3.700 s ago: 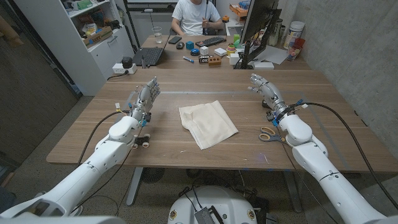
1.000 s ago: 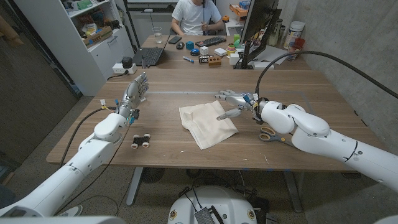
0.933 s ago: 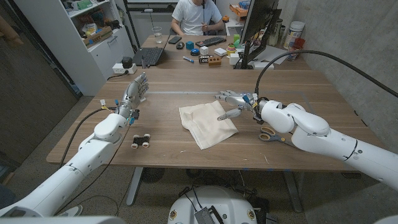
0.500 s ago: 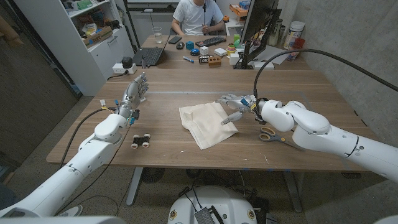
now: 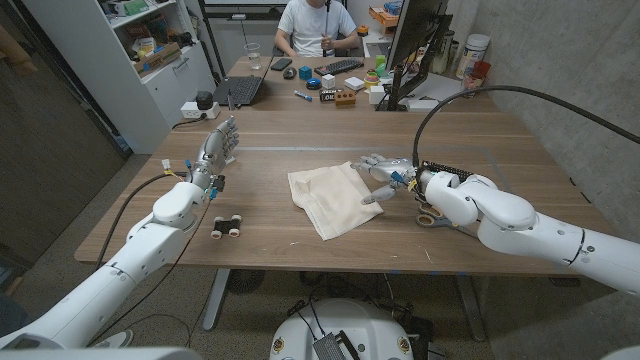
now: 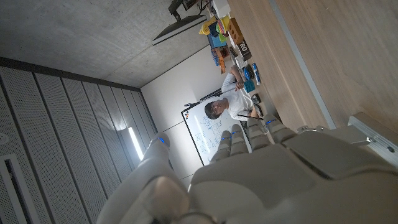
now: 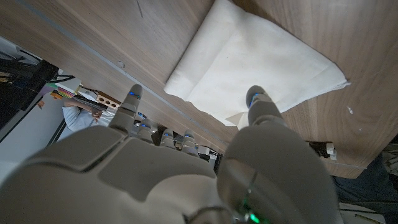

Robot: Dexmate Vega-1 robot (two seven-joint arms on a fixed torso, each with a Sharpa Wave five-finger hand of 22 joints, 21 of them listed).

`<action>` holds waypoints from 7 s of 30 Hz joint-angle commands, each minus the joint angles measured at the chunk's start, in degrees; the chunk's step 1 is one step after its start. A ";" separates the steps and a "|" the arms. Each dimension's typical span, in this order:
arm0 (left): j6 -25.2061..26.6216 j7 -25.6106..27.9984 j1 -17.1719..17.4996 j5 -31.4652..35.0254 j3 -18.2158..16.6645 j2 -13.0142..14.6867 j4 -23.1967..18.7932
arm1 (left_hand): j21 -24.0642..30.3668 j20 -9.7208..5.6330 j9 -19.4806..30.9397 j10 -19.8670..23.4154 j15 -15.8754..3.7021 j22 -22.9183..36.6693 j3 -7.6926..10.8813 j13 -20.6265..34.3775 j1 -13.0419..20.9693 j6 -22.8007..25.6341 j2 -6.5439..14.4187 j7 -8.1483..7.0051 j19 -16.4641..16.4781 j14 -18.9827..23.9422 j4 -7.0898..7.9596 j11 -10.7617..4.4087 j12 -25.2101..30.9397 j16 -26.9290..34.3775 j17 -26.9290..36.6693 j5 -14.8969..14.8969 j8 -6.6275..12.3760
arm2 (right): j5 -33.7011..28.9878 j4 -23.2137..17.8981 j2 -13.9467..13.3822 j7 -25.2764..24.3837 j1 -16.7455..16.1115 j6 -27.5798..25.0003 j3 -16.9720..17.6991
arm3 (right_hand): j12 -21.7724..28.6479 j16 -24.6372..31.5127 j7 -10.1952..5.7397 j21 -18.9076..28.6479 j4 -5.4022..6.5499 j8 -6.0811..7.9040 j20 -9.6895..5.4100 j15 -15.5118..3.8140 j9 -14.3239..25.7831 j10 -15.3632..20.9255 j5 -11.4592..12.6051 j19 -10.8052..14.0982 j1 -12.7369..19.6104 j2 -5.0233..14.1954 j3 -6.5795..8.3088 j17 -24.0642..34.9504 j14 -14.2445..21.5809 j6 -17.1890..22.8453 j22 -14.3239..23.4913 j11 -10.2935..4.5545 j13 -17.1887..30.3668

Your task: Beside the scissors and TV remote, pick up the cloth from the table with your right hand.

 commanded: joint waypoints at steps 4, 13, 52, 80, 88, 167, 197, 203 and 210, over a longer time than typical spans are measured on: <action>0.83 0.50 -0.32 0.15 0.40 -0.34 0.12 | 0.15 1.11 0.31 0.39 0.17 0.34 0.25 0.33 0.21 0.52 0.60 0.06 -0.12 0.50 -0.42 0.05 0.12 0.20 0.20 0.07 0.10 | 1.32 0.90 -2.55 -0.08 -0.73 2.00 -0.94 | 0.28 0.49 -0.08 0.65 -0.27 0.53 0.00 0.11 0.13 -1.45 0.56 2.00 1.17 0.47 0.49 0.01 0.87 0.02 0.21 0.08 0.31; 1.79 1.24 -0.33 0.47 0.76 -0.35 -0.17 | 0.16 1.28 0.31 0.47 0.23 0.36 0.21 0.34 0.16 0.70 0.61 0.05 -0.07 0.74 -0.47 0.00 0.09 0.21 0.21 0.06 0.06 | 0.22 1.49 -3.10 -0.82 -1.34 2.53 -2.00 | 0.16 0.33 -0.08 1.15 -0.48 0.24 0.01 -0.04 0.16 -2.02 0.65 4.58 3.03 1.32 1.16 0.01 0.62 -1.08 0.14 -0.23 0.38; 5.43 2.94 -1.67 2.20 2.10 0.14 -2.28 | 0.09 1.59 0.33 0.75 0.51 0.41 0.03 0.38 -0.10 1.41 0.65 0.06 -0.13 1.04 -0.64 0.04 0.00 0.04 0.27 0.05 -0.08 | 0.25 7.15 -1.18 -9.24 -3.24 7.07 -4.31 | 0.24 0.31 -0.76 1.20 -0.80 0.63 0.10 -1.02 0.23 -2.44 0.60 8.03 7.15 2.45 2.42 0.01 0.85 -0.93 -0.22 -0.68 0.51; 5.01 4.07 0.00 1.05 0.84 -0.07 -1.93 | 0.05 1.77 0.35 0.82 0.70 0.43 -0.08 0.41 -0.29 1.67 0.72 0.00 -0.21 1.18 -0.72 -0.10 -0.09 -0.04 0.30 0.06 -0.20 | 0.28 14.38 6.25 -4.40 2.33 12.58 -7.54 | 0.73 0.91 -2.11 0.67 -0.64 2.12 0.09 -2.11 0.28 -1.33 0.21 10.40 10.37 3.00 3.08 0.02 2.81 3.72 -0.37 -1.15 0.60; 4.47 4.15 -0.02 0.85 0.66 -0.43 -1.77 | 0.06 2.15 0.35 0.87 0.69 0.43 -0.13 0.42 -0.38 1.82 0.74 -0.08 -0.21 1.21 -0.73 -0.15 -0.11 -0.07 0.32 0.06 -0.21 | -0.15 15.95 7.26 -5.89 2.29 12.79 -8.00 | 2.13 3.29 -4.50 1.72 -0.96 3.17 -0.17 -5.15 0.53 1.75 -0.45 17.44 17.24 4.70 4.81 0.79 8.94 8.92 -0.18 -2.72 1.40; 2.58 6.67 5.24 0.13 -1.91 -1.05 -5.52 | 0.15 2.62 0.39 1.21 0.70 0.48 -0.55 0.49 -1.17 3.50 0.82 -0.22 0.17 1.89 -0.82 -0.10 -0.27 -0.11 0.38 0.10 -0.18 | 6.48 16.51 5.38 -20.19 -5.92 14.22 -2.90 | 41.79 29.67 -3.86 31.42 0.14 27.11 -19.99 -22.17 23.60 41.06 -7.97 42.43 45.19 11.43 -3.11 39.67 58.44 51.95 5.92 -10.62 39.32; 2.08 6.75 5.55 -0.05 -2.49 -1.39 -5.51 | 0.12 2.60 0.40 1.24 0.75 0.48 -0.61 0.51 -1.30 3.71 0.90 -0.14 0.16 1.89 -0.93 -0.16 -0.34 -0.19 0.38 0.11 -0.31 | 4.28 10.63 2.79 -20.18 -4.70 13.49 -1.10 | 43.98 28.38 -3.40 35.99 0.62 28.23 -20.20 -22.82 24.54 43.15 -8.04 41.24 44.07 11.62 -3.46 43.44 60.91 51.54 5.80 -11.32 43.15; 1.95 6.47 5.32 -0.09 -2.12 -1.72 -5.01 | 0.10 2.62 0.40 1.22 0.73 0.48 -0.61 0.51 -1.31 3.75 0.93 -0.14 0.11 1.94 -0.96 -0.10 -0.36 -0.19 0.38 0.11 -0.32 | 4.81 7.97 1.32 -20.21 -4.62 13.24 0.09 | 43.72 28.15 -3.33 36.81 0.67 28.26 -20.29 -22.95 24.43 43.54 -8.05 41.21 43.79 11.62 -3.50 44.05 61.38 51.33 5.69 -11.49 42.95; 1.14 5.86 4.97 -0.26 -2.01 -2.06 -4.26 | 0.09 2.61 0.41 1.25 0.75 0.48 -0.62 0.51 -1.32 3.81 0.96 -0.07 0.11 1.91 -0.99 -0.15 -0.37 -0.21 0.38 0.11 -0.33 | 4.62 4.09 -0.95 -20.48 -4.52 12.83 1.79 | 43.55 27.86 -3.36 37.56 0.68 28.34 -20.25 -22.96 24.21 43.90 -8.05 40.95 43.60 11.66 -3.50 44.72 61.58 51.44 5.55 -11.58 42.94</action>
